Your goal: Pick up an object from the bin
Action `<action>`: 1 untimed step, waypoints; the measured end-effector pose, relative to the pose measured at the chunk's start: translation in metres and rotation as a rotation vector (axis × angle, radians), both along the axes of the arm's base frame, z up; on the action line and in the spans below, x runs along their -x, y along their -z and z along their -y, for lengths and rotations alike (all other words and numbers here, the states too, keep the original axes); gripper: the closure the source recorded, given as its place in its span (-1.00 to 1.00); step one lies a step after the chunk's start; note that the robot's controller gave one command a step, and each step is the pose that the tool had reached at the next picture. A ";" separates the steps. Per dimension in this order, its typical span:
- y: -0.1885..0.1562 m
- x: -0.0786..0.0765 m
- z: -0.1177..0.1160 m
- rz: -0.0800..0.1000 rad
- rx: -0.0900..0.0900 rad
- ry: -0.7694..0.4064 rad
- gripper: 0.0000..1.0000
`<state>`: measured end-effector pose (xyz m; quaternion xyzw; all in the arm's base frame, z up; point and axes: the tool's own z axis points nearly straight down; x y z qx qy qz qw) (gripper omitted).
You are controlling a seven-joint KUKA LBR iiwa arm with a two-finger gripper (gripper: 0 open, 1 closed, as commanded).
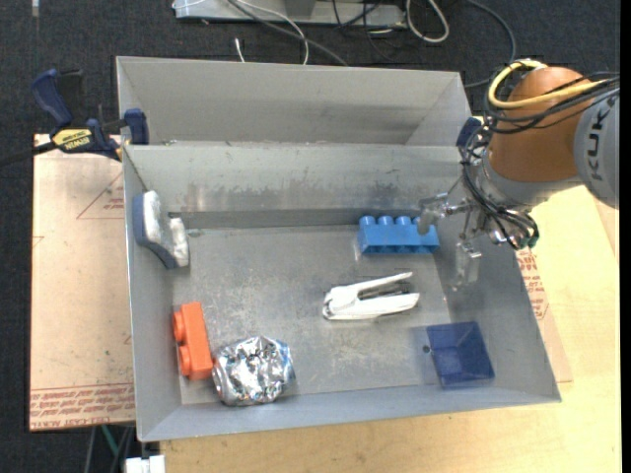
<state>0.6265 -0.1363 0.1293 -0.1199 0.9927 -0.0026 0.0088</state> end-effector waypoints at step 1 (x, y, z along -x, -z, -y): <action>0.014 0.004 -0.004 0.002 -0.001 0.040 -1.00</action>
Offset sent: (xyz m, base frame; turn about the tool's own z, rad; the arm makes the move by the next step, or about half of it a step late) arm -0.0116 0.0269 0.0449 -0.2510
